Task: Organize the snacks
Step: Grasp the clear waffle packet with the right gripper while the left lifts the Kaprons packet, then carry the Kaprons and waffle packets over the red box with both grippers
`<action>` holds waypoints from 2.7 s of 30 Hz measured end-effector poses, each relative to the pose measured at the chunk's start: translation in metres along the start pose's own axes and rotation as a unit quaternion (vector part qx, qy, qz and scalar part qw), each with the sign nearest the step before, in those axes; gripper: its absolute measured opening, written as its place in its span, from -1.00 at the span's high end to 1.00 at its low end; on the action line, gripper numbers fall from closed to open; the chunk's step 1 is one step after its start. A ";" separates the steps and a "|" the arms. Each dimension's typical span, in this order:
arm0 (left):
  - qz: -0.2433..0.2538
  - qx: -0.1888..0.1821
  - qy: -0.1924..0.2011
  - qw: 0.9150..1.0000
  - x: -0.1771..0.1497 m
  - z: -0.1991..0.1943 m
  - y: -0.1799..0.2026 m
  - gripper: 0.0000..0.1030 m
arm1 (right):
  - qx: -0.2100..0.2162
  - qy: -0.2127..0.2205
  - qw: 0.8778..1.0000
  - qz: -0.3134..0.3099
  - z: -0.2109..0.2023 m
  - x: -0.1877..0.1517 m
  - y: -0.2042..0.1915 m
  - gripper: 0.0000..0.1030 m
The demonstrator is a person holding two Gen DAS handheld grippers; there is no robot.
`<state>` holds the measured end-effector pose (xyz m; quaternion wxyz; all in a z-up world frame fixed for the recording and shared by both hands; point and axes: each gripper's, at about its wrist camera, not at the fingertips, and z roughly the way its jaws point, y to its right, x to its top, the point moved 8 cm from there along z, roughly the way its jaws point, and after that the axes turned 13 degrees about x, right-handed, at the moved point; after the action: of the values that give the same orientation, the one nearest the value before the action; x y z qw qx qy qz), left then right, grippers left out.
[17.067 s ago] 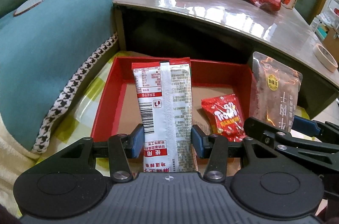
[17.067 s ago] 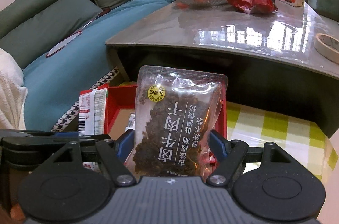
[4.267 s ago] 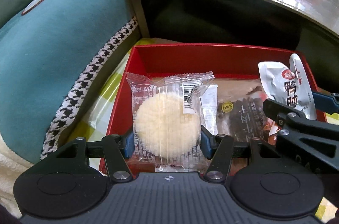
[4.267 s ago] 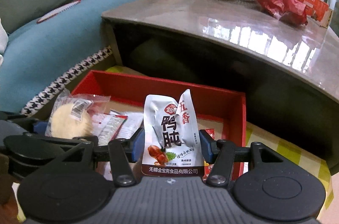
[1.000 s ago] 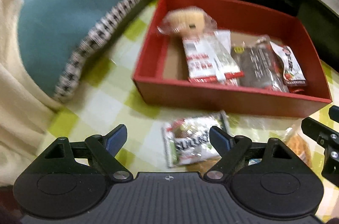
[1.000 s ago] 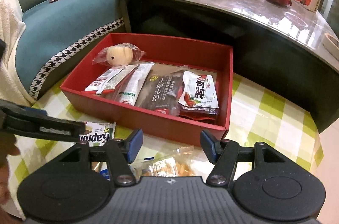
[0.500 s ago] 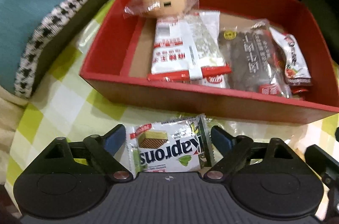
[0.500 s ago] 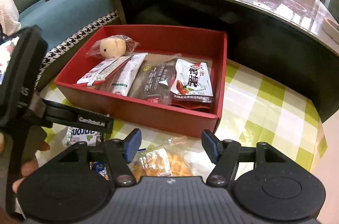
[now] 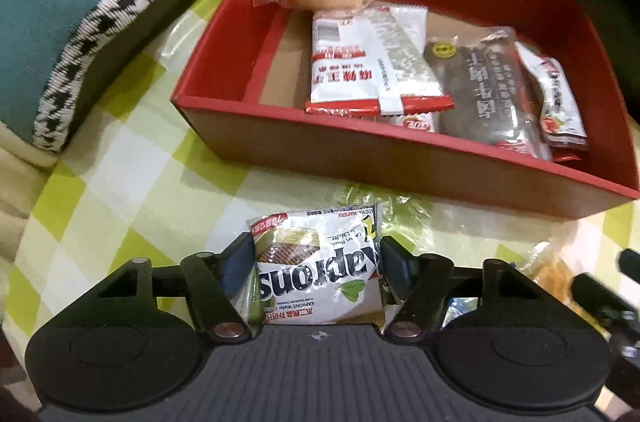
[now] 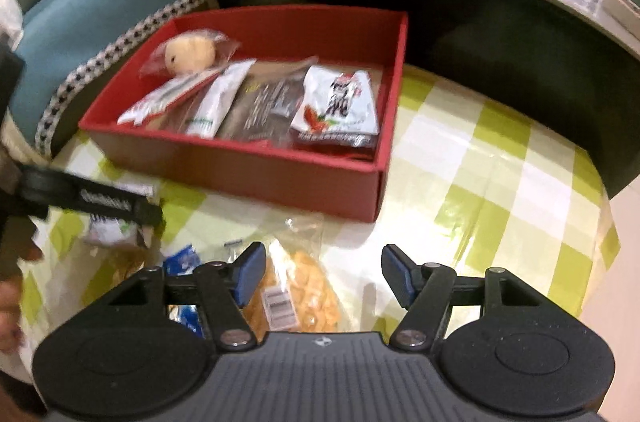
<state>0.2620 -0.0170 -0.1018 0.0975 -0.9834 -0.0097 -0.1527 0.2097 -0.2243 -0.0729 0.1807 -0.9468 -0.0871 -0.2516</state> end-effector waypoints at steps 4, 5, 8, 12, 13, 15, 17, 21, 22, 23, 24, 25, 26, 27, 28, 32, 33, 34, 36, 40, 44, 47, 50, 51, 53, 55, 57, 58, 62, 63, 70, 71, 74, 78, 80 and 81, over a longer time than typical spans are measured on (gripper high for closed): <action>0.004 -0.007 0.014 1.000 0.003 -0.016 -0.006 -0.43 | 0.023 -0.032 0.999 -0.029 0.011 -0.008 -0.012 -0.44; 0.005 -0.012 0.014 1.000 0.003 -0.017 -0.007 -0.43 | 0.026 -0.040 0.998 -0.037 0.015 -0.011 -0.015 -0.46; 0.012 -0.020 0.015 1.000 0.001 -0.021 -0.010 -0.44 | 0.045 -0.063 0.996 -0.051 0.027 -0.017 -0.026 -0.66; 0.018 -0.024 0.012 0.999 -0.002 -0.019 -0.012 -0.44 | 0.041 -0.076 0.995 -0.058 0.040 -0.019 -0.029 -0.74; 0.020 -0.025 0.011 0.999 -0.004 -0.019 -0.014 -0.45 | 0.042 -0.078 0.995 -0.055 0.042 -0.020 -0.029 -0.76; 0.020 -0.026 0.008 0.999 -0.004 -0.019 -0.014 -0.45 | 0.035 -0.075 0.995 -0.057 0.045 -0.019 -0.027 -0.75; 0.024 -0.029 0.008 0.999 -0.005 -0.020 -0.013 -0.45 | 0.030 -0.072 0.996 -0.049 0.045 -0.019 -0.023 -0.70; 0.029 -0.029 0.011 0.999 -0.006 -0.021 -0.011 -0.46 | 0.017 -0.060 0.997 -0.046 0.042 -0.022 -0.021 -0.67; 0.030 -0.030 0.010 0.999 -0.006 -0.021 -0.010 -0.46 | 0.013 -0.057 0.997 -0.048 0.041 -0.023 -0.022 -0.65; 0.031 -0.031 0.010 0.999 -0.007 -0.022 -0.010 -0.46 | 0.011 -0.054 0.997 -0.045 0.038 -0.024 -0.021 -0.61; 0.032 -0.031 0.010 0.999 -0.007 -0.022 -0.010 -0.46 | 0.010 -0.052 0.998 -0.039 0.036 -0.023 -0.019 -0.59; 0.034 -0.031 0.010 0.999 -0.007 -0.023 -0.010 -0.47 | 0.006 -0.050 0.998 -0.034 0.034 -0.023 -0.016 -0.58; 0.035 -0.032 0.011 0.999 -0.008 -0.023 -0.009 -0.47 | -0.001 -0.047 0.998 -0.030 0.031 -0.022 -0.013 -0.57; 0.035 -0.033 0.012 0.999 -0.008 -0.024 -0.009 -0.47 | -0.006 -0.043 0.999 -0.026 0.029 -0.021 -0.009 -0.56; 0.035 -0.034 0.013 0.999 -0.007 -0.025 -0.009 -0.47 | -0.007 -0.038 0.999 -0.019 0.026 -0.020 -0.006 -0.56; 0.039 -0.039 0.019 0.998 -0.006 -0.030 -0.008 -0.47 | 0.007 -0.018 1.000 0.002 0.012 -0.012 -0.001 -0.55; 0.040 -0.041 0.020 0.998 -0.006 -0.032 -0.007 -0.47 | 0.011 -0.013 1.000 0.006 0.008 -0.009 -0.001 -0.55; 0.042 -0.041 0.022 0.998 -0.006 -0.034 -0.007 -0.47 | 0.014 -0.009 1.000 0.010 0.005 -0.008 0.000 -0.55; 0.044 -0.042 0.027 0.998 -0.006 -0.037 -0.006 -0.47 | 0.017 0.000 1.000 0.014 -0.001 -0.005 -0.001 -0.55; 0.048 -0.047 0.037 0.997 -0.008 -0.046 -0.002 -0.47 | 0.021 0.014 1.000 0.015 -0.008 0.000 -0.003 -0.55; 0.051 -0.048 0.055 0.996 -0.007 -0.058 0.001 -0.47 | 0.026 0.031 0.999 0.019 -0.017 0.008 -0.004 -0.55; 0.051 -0.046 0.069 0.995 -0.003 -0.066 0.002 -0.47 | 0.030 0.047 0.998 0.020 -0.024 0.017 -0.006 -0.55; 0.049 -0.047 0.082 0.994 0.002 -0.074 0.004 -0.47 | 0.031 0.064 0.997 0.025 -0.031 0.028 -0.006 -0.55; 0.048 -0.047 0.086 0.994 0.004 -0.076 0.004 -0.47 | 0.031 0.069 0.997 0.026 -0.033 0.032 -0.006 -0.55; 0.046 -0.045 0.098 0.993 0.009 -0.081 0.004 -0.47 | 0.032 0.079 0.996 0.028 -0.036 0.039 -0.007 -0.55; 0.046 -0.041 0.107 0.992 0.014 -0.085 0.005 -0.47 | 0.032 0.085 0.995 0.028 -0.037 0.045 -0.008 -0.55; 0.047 -0.037 0.116 0.991 0.019 -0.089 0.007 -0.47 | 0.029 0.091 0.995 0.027 -0.037 0.050 -0.009 -0.55; 0.048 -0.035 0.120 0.991 0.021 -0.090 0.009 -0.47 | 0.028 0.093 0.995 0.027 -0.037 0.052 -0.009 -0.55; 0.047 -0.029 0.128 0.990 0.032 -0.091 0.014 -0.47 | 0.024 0.101 0.994 0.030 -0.036 0.062 -0.007 -0.55; 0.045 -0.029 0.130 0.990 0.036 -0.092 0.015 -0.47 | 0.023 0.104 0.994 0.032 -0.035 0.065 -0.006 -0.55; 0.026 -0.018 0.141 0.989 0.066 -0.090 0.020 -0.47 | 0.026 0.131 0.990 0.052 -0.030 0.092 0.002 -0.55; 0.023 -0.018 0.139 0.990 0.069 -0.088 0.021 -0.47 | 0.026 0.133 0.989 0.055 -0.027 0.096 0.003 -0.55; 0.023 -0.014 0.132 0.991 0.075 -0.078 0.025 -0.47 | 0.025 0.133 0.989 0.059 -0.018 0.104 0.007 -0.55; 0.026 0.003 0.129 0.991 0.081 -0.066 0.028 -0.47 | 0.024 0.125 0.990 0.062 -0.004 0.108 0.013 -0.55; 0.025 0.009 0.126 0.992 0.084 -0.061 0.029 -0.46 | 0.023 0.122 0.990 0.062 0.001 0.110 0.015 -0.55; 0.024 0.009 0.123 0.992 0.085 -0.058 0.029 -0.46 | 0.022 0.121 0.991 0.061 0.004 0.110 0.016 -0.55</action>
<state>0.3272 -0.0579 -0.0270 0.1108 -0.9560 0.0250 -0.2704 0.3100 -0.2296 -0.0246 0.2260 -0.9088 -0.0121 -0.3506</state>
